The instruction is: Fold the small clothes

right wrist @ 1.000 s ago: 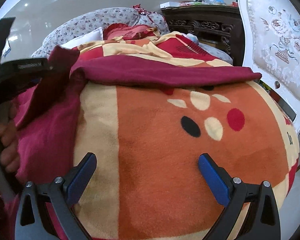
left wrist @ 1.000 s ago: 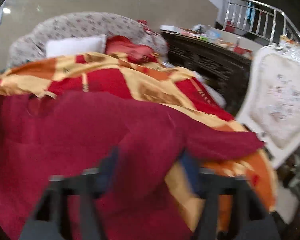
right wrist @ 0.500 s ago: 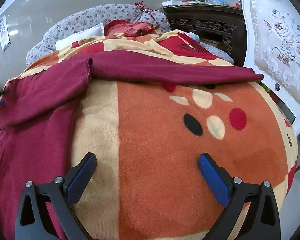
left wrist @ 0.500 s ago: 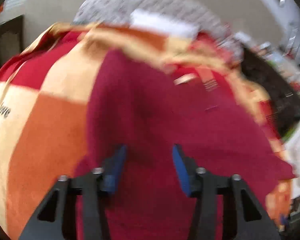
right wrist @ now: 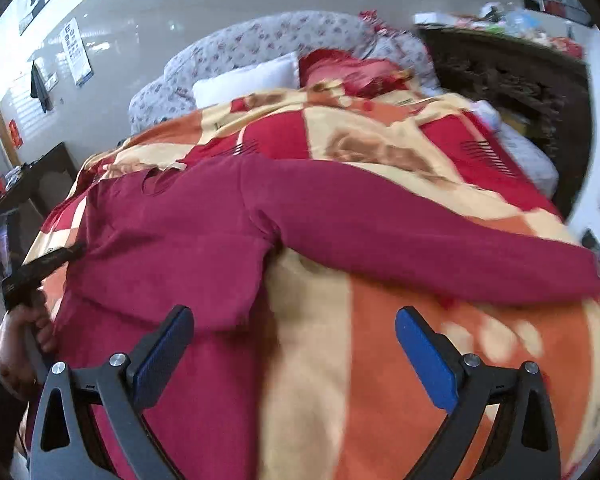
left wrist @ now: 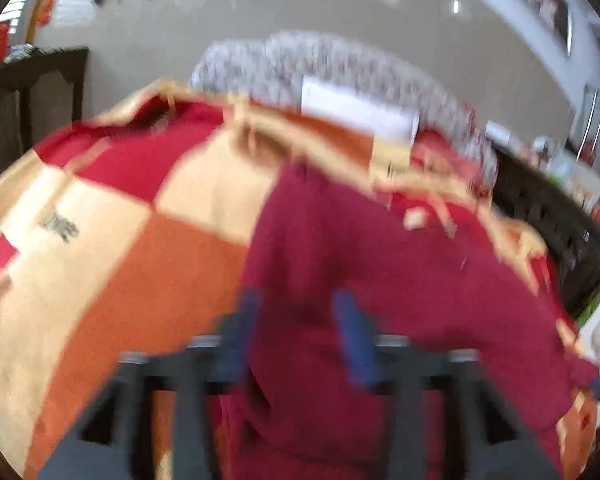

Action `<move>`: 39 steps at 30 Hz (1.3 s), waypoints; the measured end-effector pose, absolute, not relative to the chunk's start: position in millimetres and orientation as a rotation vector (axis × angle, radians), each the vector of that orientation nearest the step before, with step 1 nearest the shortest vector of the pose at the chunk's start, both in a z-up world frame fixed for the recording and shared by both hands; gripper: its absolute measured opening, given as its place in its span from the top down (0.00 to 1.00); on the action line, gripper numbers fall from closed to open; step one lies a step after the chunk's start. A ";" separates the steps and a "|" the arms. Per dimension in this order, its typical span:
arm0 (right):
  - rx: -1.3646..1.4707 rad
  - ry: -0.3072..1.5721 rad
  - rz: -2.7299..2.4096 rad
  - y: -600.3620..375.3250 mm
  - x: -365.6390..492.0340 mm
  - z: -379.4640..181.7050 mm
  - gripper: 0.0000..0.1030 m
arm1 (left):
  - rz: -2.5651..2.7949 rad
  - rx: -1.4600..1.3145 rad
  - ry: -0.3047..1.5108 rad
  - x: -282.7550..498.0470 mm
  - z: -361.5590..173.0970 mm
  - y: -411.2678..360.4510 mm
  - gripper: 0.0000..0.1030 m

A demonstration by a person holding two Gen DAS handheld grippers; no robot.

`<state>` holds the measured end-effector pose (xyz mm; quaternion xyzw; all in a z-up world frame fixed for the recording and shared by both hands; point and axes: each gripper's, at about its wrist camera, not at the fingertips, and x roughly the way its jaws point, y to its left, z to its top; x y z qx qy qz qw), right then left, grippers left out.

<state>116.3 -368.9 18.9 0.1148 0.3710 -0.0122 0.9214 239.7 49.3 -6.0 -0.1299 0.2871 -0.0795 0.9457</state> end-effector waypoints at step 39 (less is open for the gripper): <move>0.112 0.608 0.208 -329.0 177.2 51.2 0.69 | -0.137 0.045 0.661 301.7 -5.1 2.7 0.52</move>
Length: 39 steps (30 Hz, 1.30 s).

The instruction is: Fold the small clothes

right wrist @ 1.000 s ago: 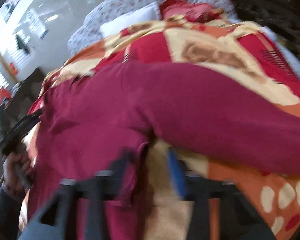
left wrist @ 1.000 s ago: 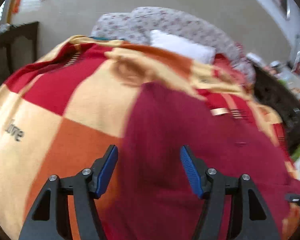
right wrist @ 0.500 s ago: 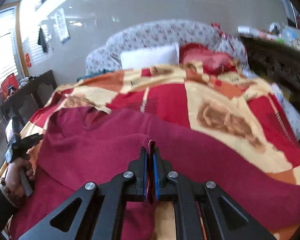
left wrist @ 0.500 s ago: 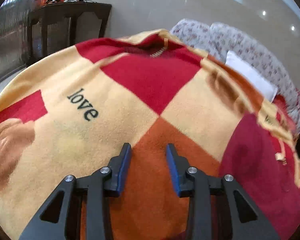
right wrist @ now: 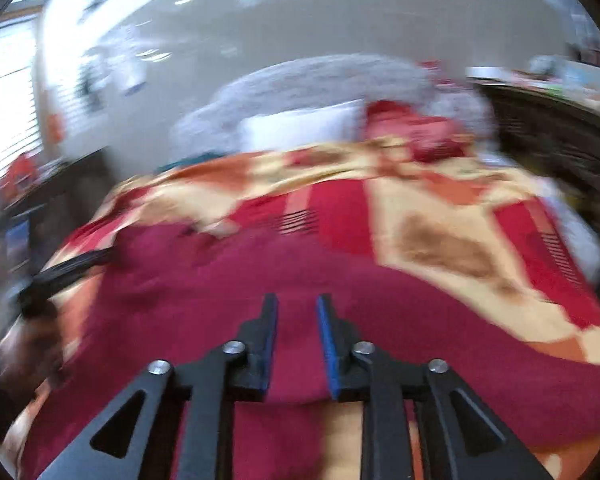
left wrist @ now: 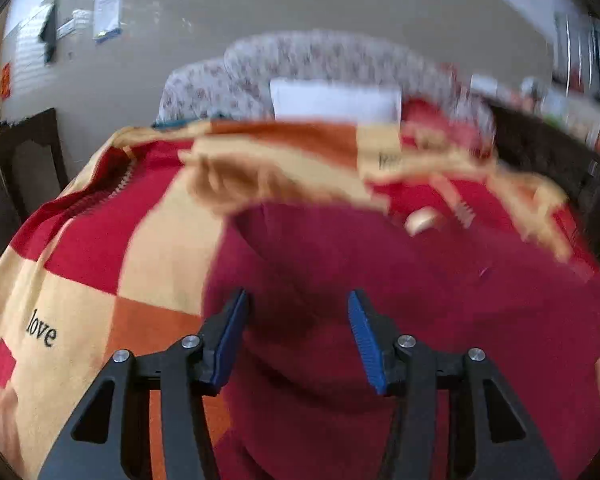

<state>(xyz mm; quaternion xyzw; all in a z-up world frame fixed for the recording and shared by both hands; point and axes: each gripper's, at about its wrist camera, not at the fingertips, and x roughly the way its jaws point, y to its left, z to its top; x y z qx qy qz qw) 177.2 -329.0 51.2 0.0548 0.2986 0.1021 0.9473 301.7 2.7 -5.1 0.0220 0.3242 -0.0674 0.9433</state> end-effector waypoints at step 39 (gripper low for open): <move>0.992 0.640 -0.351 -658.4 30.1 -38.4 0.80 | -0.156 -0.170 0.722 199.0 -30.7 9.4 0.19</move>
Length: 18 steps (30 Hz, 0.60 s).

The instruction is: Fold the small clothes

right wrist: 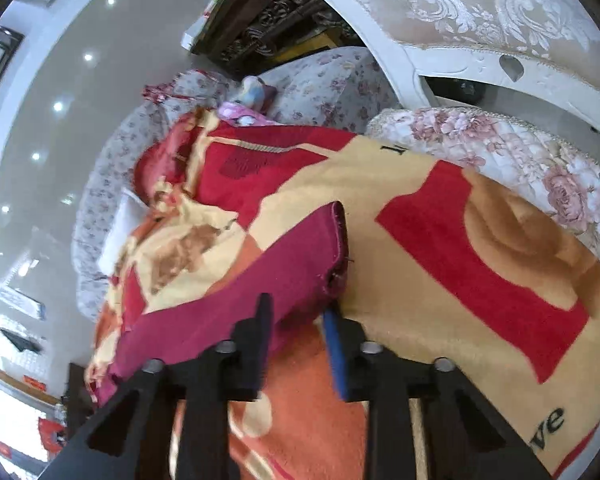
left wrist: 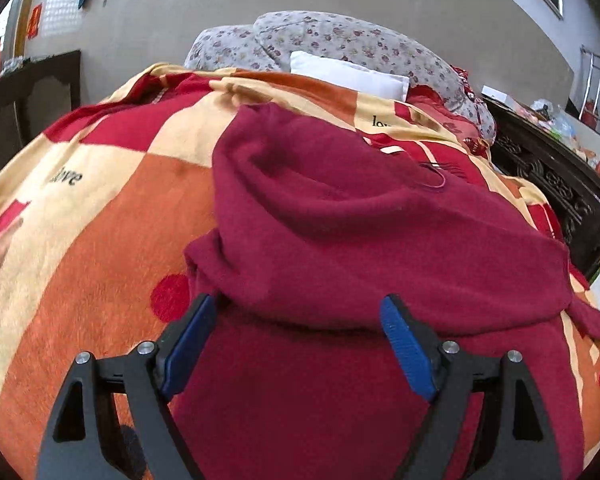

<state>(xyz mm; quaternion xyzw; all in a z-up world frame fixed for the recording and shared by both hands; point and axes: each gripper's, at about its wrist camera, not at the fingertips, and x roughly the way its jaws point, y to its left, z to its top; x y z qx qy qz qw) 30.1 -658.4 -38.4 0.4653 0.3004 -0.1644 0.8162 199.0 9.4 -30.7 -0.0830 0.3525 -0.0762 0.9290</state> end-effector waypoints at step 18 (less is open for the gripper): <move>0.436 0.438 0.298 -318.1 144.5 135.1 0.94 | -0.039 -0.439 0.618 177.4 -26.1 66.9 0.19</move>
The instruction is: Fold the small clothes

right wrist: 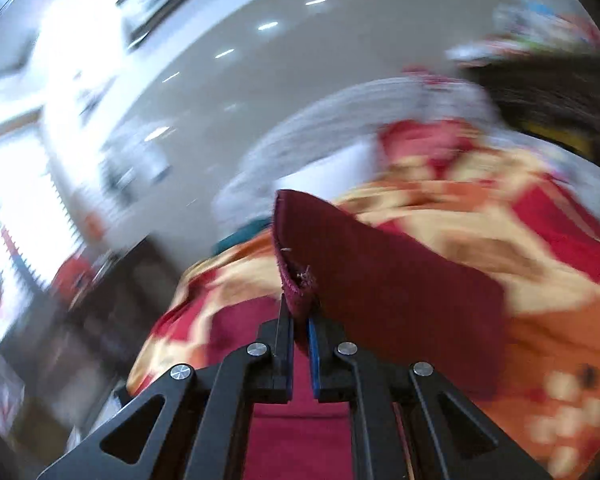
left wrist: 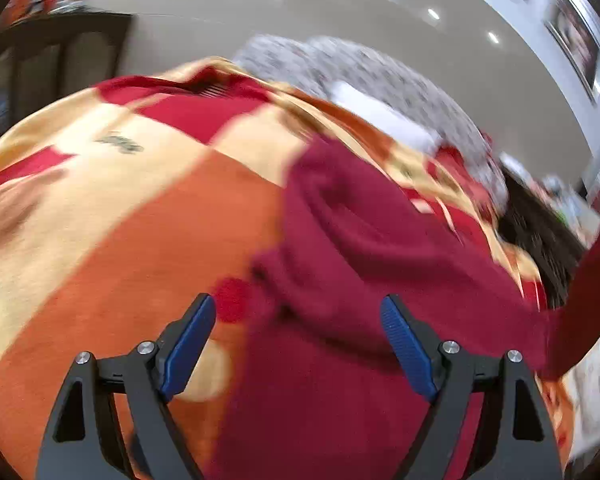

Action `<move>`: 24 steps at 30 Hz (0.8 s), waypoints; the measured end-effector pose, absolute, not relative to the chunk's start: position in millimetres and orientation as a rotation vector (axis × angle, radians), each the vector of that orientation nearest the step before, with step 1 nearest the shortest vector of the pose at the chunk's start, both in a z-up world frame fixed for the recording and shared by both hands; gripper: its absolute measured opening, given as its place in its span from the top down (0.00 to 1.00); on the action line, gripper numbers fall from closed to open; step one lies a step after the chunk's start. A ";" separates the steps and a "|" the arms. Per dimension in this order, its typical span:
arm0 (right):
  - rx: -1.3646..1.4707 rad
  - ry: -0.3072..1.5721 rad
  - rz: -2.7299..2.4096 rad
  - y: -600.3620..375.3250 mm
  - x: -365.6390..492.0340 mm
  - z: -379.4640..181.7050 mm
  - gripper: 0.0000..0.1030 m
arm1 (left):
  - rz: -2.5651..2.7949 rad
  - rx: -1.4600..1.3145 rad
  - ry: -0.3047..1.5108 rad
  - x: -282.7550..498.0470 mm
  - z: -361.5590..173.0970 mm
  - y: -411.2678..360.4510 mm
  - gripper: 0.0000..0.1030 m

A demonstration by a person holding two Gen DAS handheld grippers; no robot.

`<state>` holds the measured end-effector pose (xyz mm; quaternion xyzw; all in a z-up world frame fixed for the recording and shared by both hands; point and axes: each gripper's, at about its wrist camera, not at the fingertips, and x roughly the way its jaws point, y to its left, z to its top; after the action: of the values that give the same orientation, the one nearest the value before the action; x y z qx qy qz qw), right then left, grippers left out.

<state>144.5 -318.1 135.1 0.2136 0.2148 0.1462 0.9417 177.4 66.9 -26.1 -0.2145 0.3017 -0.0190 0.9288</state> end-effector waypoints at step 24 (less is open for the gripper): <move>0.215 0.759 0.576 -128.6 211.7 7.5 0.37 | 0.061 -0.574 0.503 153.2 -21.6 101.0 0.19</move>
<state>211.7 -128.6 7.5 0.1030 0.3648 0.2765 0.8831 153.2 101.0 -21.6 -0.2802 0.2454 0.0298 0.9276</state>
